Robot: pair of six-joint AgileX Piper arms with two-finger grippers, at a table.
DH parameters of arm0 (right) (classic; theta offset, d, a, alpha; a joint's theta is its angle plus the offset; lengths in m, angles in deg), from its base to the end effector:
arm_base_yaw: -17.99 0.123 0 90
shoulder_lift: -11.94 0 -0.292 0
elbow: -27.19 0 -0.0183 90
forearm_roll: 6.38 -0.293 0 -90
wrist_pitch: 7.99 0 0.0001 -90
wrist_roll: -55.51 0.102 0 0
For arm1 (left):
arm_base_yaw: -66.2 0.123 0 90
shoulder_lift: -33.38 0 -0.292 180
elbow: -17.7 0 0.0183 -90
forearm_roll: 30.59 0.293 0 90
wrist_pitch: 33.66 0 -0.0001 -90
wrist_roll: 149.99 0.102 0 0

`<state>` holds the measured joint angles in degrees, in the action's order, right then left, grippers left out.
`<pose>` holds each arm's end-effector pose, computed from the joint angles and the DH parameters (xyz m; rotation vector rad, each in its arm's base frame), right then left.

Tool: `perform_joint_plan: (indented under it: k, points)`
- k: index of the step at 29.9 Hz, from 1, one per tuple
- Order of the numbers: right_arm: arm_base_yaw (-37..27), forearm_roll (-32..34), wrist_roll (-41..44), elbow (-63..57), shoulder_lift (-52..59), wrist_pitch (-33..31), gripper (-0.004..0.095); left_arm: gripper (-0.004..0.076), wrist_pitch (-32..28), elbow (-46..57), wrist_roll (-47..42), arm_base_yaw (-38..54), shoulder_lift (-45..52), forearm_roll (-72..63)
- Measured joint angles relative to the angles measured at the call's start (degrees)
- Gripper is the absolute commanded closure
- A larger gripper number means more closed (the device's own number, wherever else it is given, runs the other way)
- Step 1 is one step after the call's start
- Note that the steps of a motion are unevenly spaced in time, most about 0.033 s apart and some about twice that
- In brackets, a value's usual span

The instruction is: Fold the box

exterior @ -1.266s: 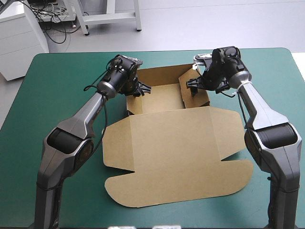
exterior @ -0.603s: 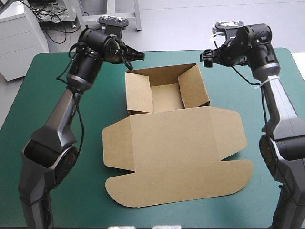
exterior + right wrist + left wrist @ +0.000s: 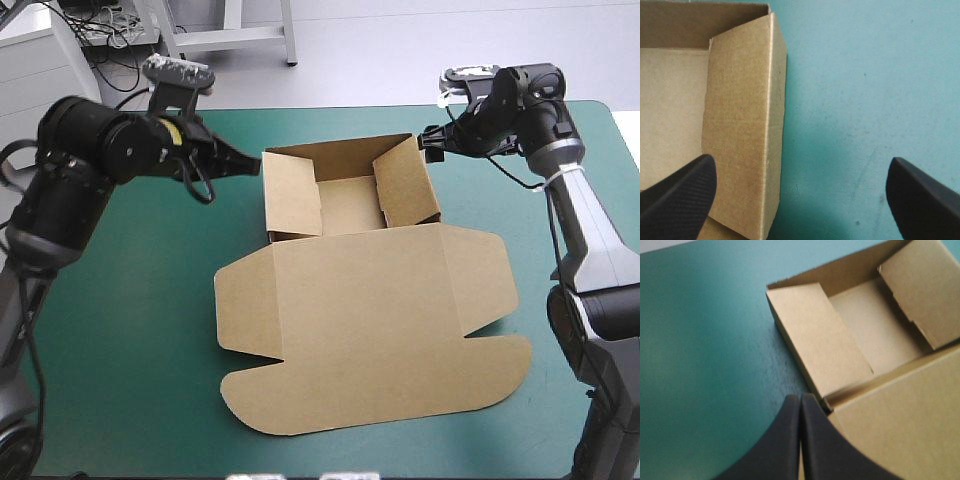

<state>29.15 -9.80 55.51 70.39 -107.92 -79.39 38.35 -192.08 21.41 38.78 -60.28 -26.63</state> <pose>0.4699 0.0986 0.3752 -0.2480 2.5768 0.1520 0.3089 -0.1527 0.4867 0.3828 2.3483 -0.2138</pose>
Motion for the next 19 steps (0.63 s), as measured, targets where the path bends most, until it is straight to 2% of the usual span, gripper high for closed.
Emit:
perform_joint_plan:
  k: [10, 19]
  points:
    - [0.00, -2.29, -1.70, -0.46, -8.54, 0.07, 0.0062, 0.0754, -0.49, 30.54, 1.59, 0.00, 22.22, -0.01]
    - [2.71, -2.69, -3.66, -0.46, -12.09, 0.37, 0.0062, 0.0754, -8.23, 52.17, 1.77, 0.00, 37.12, 0.23]
